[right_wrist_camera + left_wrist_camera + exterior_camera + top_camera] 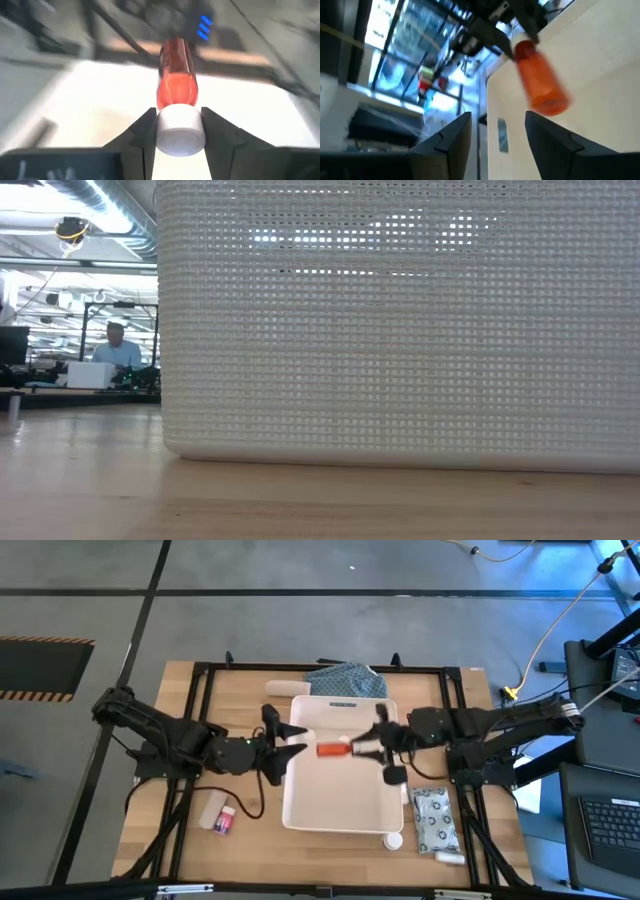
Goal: Pick & place medical supplies in basket/bin
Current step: Put the red pill bottle into the white bin
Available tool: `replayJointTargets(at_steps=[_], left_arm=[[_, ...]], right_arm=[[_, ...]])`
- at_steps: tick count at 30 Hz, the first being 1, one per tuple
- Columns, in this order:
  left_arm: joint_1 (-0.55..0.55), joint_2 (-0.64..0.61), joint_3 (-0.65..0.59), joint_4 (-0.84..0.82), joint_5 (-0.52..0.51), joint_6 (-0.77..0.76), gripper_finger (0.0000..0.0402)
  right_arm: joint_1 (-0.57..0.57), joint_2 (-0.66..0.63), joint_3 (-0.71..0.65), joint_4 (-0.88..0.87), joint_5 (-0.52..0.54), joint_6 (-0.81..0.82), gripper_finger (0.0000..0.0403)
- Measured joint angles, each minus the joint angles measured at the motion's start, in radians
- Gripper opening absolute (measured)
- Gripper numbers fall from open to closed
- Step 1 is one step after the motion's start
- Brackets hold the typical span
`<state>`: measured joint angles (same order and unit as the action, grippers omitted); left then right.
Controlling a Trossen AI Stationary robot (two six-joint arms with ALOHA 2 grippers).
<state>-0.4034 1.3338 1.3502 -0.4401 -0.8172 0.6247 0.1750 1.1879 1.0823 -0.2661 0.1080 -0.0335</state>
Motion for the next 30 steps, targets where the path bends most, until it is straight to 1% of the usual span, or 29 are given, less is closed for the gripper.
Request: replayJointTargets(at_steps=[3, 8, 12, 17, 24, 27, 30], left_arm=[[0.007, 0.002, -0.001, -0.065, -0.019, -0.052, 0.0180], [0.014, 0.005, -0.001, -0.154, -0.019, -0.138, 0.0180], [0.015, 0.005, -0.001, -0.203, -0.019, -0.201, 0.0180], [0.015, 0.005, -0.001, -0.244, -0.019, -0.240, 0.0180], [0.015, 0.005, -0.001, -0.247, -0.010, -0.248, 0.0180], [0.023, 0.005, -0.001, -0.247, -0.004, -0.249, 0.0180], [0.031, 0.006, -0.001, -0.246, 0.004, -0.261, 0.0180]], right_arm=[[-0.014, 0.054, 0.120, -0.197, 0.080, -0.056, 0.0120], [-0.055, 0.184, 0.300, -0.476, 0.095, -0.128, 0.0120], [-0.095, 0.307, 0.388, -0.651, 0.096, -0.131, 0.0120], [-0.130, 0.465, 0.431, -0.798, 0.095, -0.143, 0.0123], [-0.148, 0.649, 0.491, -1.055, 0.094, -0.142, 0.0128], [-0.153, 0.699, 0.516, -1.125, 0.090, -0.133, 0.0127], [-0.156, 0.723, 0.527, -1.146, 0.126, -0.133, 0.0127]])
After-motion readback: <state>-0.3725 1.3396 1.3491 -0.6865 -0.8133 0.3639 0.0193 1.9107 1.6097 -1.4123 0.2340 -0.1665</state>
